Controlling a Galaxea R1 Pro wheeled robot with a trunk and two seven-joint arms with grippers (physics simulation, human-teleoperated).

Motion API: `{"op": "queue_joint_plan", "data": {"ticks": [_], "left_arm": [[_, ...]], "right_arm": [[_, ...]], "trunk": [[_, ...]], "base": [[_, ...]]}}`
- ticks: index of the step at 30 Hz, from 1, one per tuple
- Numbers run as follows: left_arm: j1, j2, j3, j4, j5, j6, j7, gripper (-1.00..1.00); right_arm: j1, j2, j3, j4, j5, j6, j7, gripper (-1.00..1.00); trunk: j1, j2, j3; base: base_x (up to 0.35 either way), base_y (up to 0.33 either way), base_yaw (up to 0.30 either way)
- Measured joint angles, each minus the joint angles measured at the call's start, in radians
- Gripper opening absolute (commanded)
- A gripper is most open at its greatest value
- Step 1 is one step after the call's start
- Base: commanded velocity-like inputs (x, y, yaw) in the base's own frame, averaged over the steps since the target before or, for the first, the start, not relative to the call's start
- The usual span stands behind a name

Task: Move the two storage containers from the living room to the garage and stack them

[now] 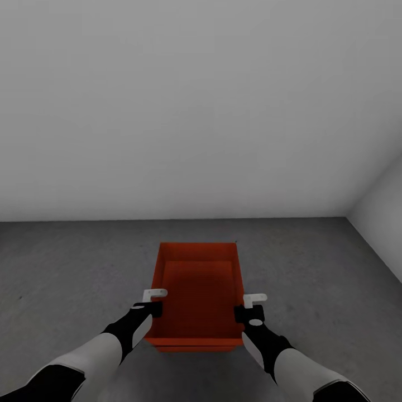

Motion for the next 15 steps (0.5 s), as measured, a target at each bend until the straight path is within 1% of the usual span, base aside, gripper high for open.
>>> {"op": "queue_joint_plan", "data": {"ticks": [10,15], "left_arm": [[0.0,0.0,0.0,0.0,0.0,0.0,0.0,-1.0],[0.0,0.0,-0.001,-0.001,0.0,0.001,0.001,-1.0]], "right_arm": [[0.0,0.0,0.0,0.0,0.0,0.0,0.0,-1.0],[0.0,0.0,-0.002,0.0,0.001,0.0,0.001,-1.0]], "trunk": [[0.038,-0.07,-0.031],[0.038,-0.07,-0.031]], "base": [[0.0,0.0,0.0],[0.0,0.0,0.0]]}}
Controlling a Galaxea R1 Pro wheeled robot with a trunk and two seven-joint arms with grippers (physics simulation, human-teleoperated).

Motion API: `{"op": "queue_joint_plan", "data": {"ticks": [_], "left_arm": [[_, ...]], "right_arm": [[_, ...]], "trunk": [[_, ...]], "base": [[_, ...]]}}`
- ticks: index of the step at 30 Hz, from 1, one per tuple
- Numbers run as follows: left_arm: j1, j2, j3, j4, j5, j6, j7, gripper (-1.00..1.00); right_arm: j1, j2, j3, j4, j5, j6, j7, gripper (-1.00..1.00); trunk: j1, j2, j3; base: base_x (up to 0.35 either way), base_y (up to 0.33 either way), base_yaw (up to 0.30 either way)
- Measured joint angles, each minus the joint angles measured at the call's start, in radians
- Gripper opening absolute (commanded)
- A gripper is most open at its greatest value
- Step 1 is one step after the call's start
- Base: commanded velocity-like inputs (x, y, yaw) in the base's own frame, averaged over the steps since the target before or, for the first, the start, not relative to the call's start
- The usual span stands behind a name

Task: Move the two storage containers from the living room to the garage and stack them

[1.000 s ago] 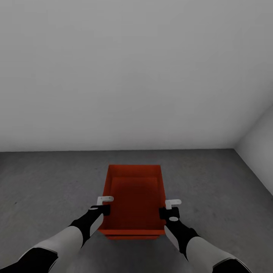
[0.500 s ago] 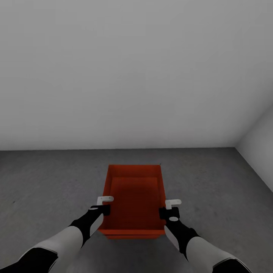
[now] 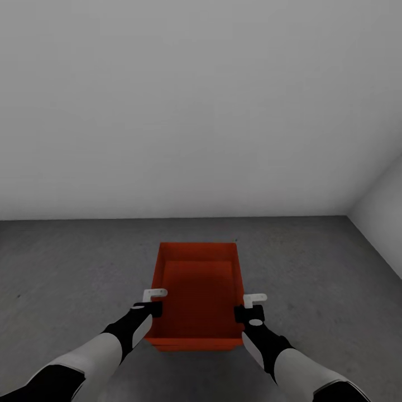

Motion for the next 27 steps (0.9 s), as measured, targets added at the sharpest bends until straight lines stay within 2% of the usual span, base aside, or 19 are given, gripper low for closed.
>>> {"op": "queue_joint_plan", "data": {"ticks": [15,21,27], "left_arm": [[0.0,0.0,0.0,0.0,0.0,0.001,0.0,-1.0],[0.0,-0.001,0.001,0.0,0.0,0.002,0.002,-1.0],[0.0,-0.001,-0.001,0.0,0.001,0.002,0.002,-1.0]], "right_arm": [[0.0,0.0,0.0,0.0,0.0,0.001,0.0,-1.0],[0.0,-0.001,-0.002,0.0,0.002,0.002,0.002,-1.0],[0.0,-0.001,-0.003,-0.001,0.003,0.002,0.002,-1.0]], "trunk": [[0.0,0.0,0.0],[0.0,0.0,0.0],[0.0,0.0,0.0]], "base": [[0.0,0.0,0.001],[0.0,0.0,0.146],[0.0,0.0,0.033]]}}
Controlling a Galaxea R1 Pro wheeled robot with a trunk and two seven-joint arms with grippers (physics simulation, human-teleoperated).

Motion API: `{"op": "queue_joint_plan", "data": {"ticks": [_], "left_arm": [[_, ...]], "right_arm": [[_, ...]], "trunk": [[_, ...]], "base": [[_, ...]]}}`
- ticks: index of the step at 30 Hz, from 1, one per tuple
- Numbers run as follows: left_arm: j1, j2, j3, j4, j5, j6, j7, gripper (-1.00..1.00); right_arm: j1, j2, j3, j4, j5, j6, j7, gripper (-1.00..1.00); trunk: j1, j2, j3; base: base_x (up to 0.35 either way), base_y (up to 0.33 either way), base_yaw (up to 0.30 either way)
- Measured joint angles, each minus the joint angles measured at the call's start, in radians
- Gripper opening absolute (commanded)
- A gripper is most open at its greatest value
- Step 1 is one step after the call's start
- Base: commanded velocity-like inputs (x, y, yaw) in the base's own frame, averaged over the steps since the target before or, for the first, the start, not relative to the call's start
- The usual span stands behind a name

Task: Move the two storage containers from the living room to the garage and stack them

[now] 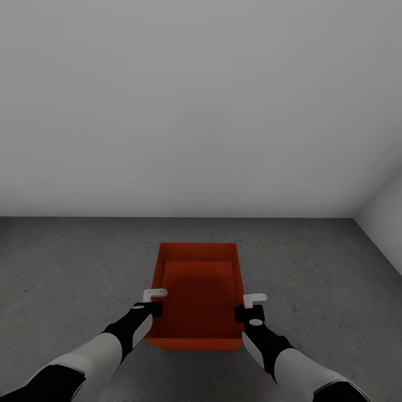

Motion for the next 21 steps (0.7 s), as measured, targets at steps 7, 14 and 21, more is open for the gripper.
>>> {"op": "queue_joint_plan", "data": {"ticks": [7,14,21], "left_arm": [[0.0,0.001,0.0,0.0,0.0,-0.001,-0.001,-1.0],[0.0,0.001,0.001,0.0,-0.002,-0.002,-0.001,-1.0],[0.0,0.001,0.002,0.0,-0.002,-0.002,-0.002,-1.0]], "right_arm": [[0.0,0.001,0.001,0.0,-0.001,-0.001,-0.002,-1.0],[0.0,0.001,0.002,0.0,-0.001,-0.001,-0.002,-1.0],[0.0,0.001,0.002,0.0,-0.001,-0.002,-0.002,-1.0]], "trunk": [[0.0,0.0,0.0],[0.0,0.0,0.0],[0.0,0.0,0.0]], "base": [[0.0,0.0,0.003],[0.108,0.0,0.0],[0.032,0.0,0.0]]}}
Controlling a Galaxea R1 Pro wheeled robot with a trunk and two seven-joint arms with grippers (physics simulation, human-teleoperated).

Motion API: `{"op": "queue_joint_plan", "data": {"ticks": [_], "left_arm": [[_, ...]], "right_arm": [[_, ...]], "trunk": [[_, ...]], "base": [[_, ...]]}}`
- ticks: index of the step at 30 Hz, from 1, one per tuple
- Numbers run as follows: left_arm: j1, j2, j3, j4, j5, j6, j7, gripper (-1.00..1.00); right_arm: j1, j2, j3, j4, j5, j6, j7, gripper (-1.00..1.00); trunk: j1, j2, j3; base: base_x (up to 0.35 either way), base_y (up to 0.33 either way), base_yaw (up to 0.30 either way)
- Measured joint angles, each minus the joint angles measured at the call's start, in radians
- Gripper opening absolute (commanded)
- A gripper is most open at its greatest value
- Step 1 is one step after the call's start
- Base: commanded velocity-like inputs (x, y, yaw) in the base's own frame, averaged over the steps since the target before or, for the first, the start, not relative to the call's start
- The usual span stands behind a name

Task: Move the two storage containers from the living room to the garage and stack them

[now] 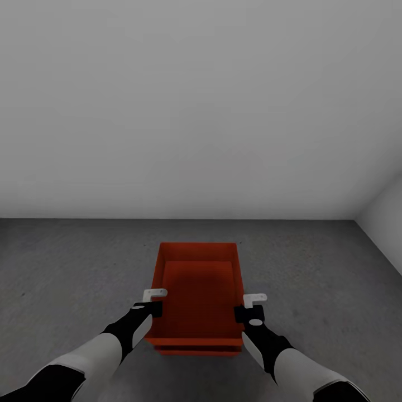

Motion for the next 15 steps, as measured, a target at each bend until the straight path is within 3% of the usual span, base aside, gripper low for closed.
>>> {"op": "queue_joint_plan", "data": {"ticks": [11,15], "left_arm": [[0.0,0.0,-0.001,0.0,0.001,0.0,0.0,-1.0],[0.0,0.002,0.0,0.0,0.001,0.0,-0.003,-1.0]], "right_arm": [[0.0,0.0,0.0,0.0,0.0,0.0,0.0,-1.0],[0.0,0.002,0.001,-0.001,0.0,0.001,-0.003,-1.0]], "trunk": [[0.0,0.0,0.0],[0.0,0.0,0.0]], "base": [[0.001,0.0,-0.002],[0.0,0.0,-0.107]]}}
